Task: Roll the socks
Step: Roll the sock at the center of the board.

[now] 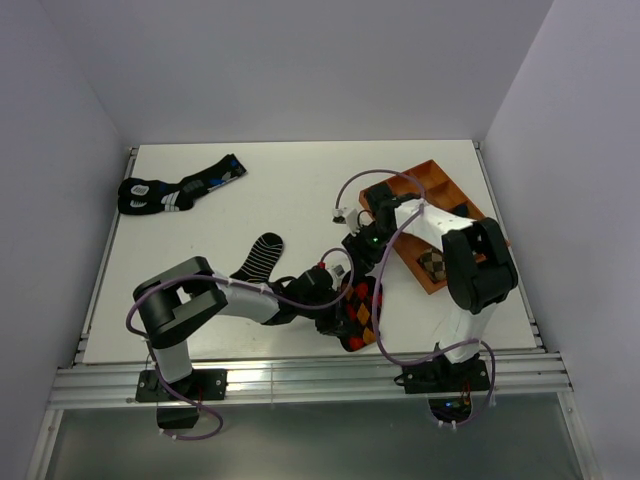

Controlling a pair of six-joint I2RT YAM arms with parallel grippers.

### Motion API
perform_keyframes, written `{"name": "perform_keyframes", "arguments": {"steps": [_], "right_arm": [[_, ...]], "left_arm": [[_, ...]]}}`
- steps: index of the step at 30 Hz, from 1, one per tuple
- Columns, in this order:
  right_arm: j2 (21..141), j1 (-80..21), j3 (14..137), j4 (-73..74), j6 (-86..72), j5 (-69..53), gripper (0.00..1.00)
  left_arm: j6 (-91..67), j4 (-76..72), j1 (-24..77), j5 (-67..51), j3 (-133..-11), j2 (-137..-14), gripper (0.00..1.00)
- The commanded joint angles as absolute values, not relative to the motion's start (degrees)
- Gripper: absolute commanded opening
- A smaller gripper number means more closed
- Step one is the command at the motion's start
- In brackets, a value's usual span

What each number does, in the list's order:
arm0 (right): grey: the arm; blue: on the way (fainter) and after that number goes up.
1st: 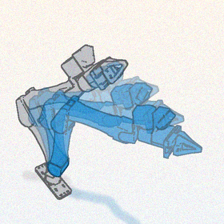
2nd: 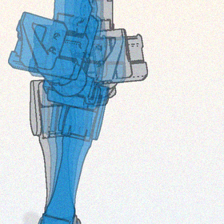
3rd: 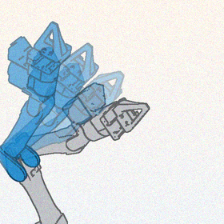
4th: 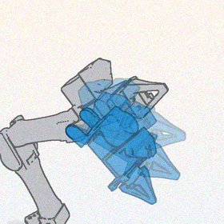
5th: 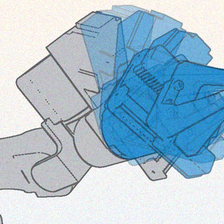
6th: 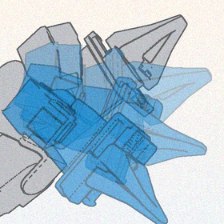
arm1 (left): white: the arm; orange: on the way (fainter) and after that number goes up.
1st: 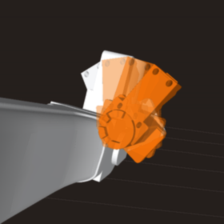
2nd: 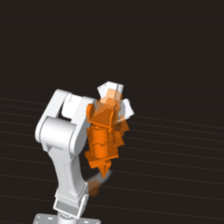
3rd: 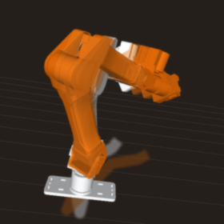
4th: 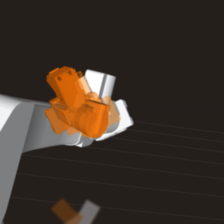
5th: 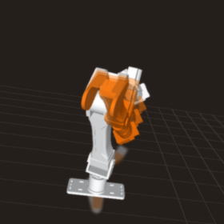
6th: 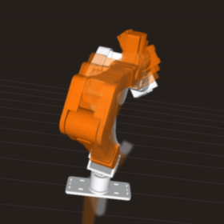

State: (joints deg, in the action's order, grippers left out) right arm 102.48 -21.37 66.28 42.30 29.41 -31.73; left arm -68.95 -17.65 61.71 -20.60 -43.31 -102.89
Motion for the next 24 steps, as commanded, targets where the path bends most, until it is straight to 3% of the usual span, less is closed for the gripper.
{"name": "perform_keyframes", "arguments": {"steps": [1, 3, 10, 24], "right_arm": [[103.88, -21.18, 69.17, 43.33, 28.74, -33.66, 0.45], [103.71, -21.18, 69.0, 42.89, 28.57, -33.75, 0.34], [101.35, -21.18, 68.21, 44.21, 29.35, -33.49, 0.17], [92.9, -21.09, 67.86, 47.55, 28.74, -32.17, 0.15]], "left_arm": [[-68.73, -13.18, 62.23, -14.5, -40.78, -103.18, 0.0], [-69.26, -13.89, 62.4, -13.98, -40.43, -103.01, 0.0], [-69.78, -14.94, 62.67, -13.45, -40.08, -103.01, 0.0], [-69.26, -15.3, 66.27, -1.41, -38.75, -96.85, 0.0]]}}
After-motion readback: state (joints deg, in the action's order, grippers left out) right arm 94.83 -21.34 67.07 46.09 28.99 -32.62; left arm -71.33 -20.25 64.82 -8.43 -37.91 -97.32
